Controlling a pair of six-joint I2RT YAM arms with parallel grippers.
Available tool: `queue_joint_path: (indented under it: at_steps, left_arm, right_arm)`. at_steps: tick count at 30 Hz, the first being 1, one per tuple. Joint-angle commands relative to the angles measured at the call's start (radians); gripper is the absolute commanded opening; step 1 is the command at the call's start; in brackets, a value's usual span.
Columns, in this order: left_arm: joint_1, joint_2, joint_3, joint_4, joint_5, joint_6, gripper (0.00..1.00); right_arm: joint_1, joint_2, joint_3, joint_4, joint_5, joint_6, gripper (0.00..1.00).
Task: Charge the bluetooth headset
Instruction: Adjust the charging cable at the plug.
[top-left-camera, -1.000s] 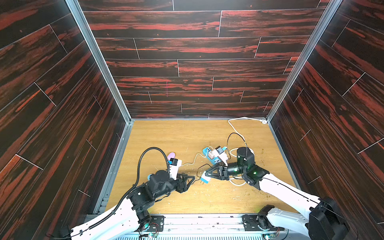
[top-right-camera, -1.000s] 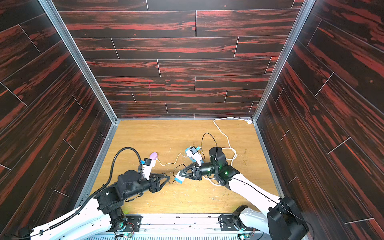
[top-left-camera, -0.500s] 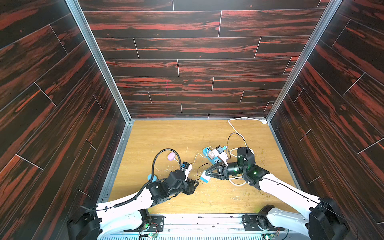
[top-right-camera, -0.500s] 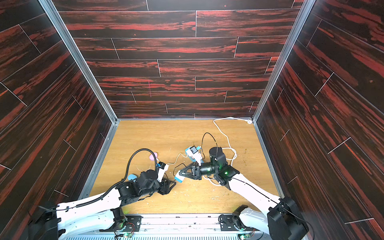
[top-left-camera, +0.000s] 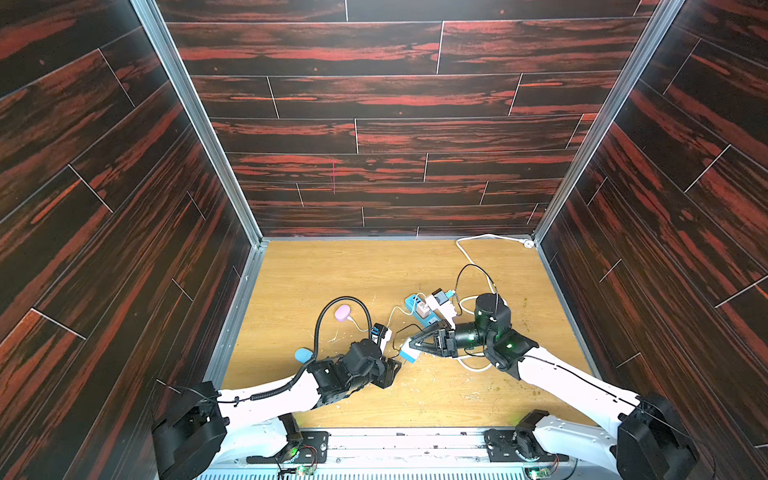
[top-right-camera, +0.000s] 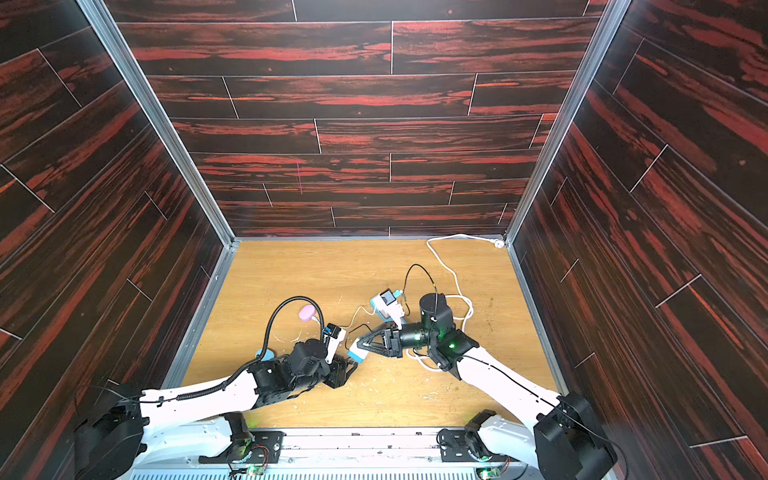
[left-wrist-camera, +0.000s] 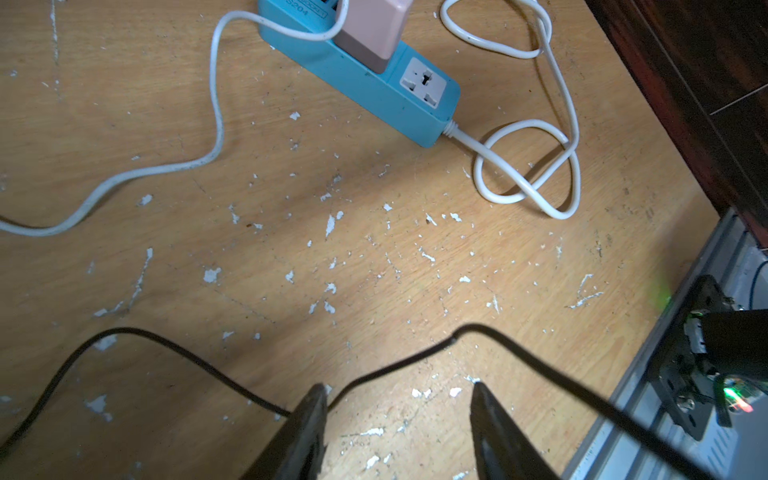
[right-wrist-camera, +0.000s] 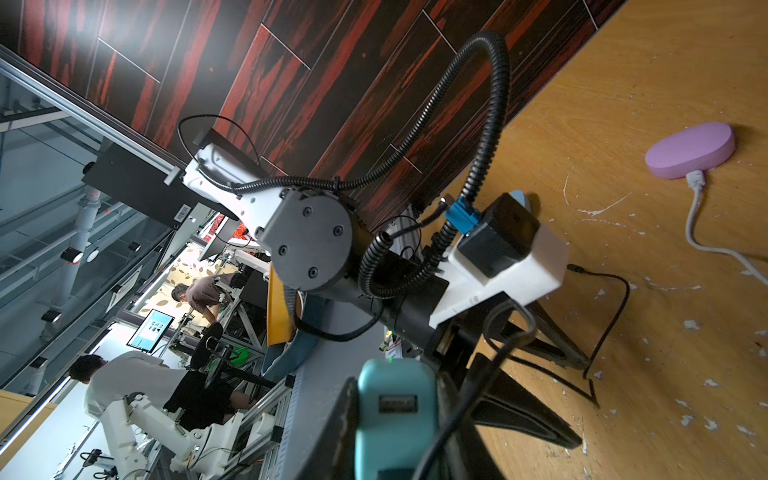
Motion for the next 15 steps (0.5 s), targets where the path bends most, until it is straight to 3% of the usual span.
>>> queue_joint_path:
  at_steps: [1,4,15]
  left_arm:
    - [-0.004,0.016,0.033,0.035,-0.038,0.030,0.54]
    - [-0.004,0.037,0.043,0.042,-0.038,0.040,0.49]
    - [-0.004,0.050,0.046,0.023,-0.037,0.040,0.12]
  right_arm:
    - [-0.003,0.007,0.000,0.051,-0.019,0.019,0.10]
    - [-0.003,0.009,-0.001,0.063,-0.023,0.027,0.10]
    - [-0.004,-0.003,-0.010,0.045,-0.013,0.010,0.10]
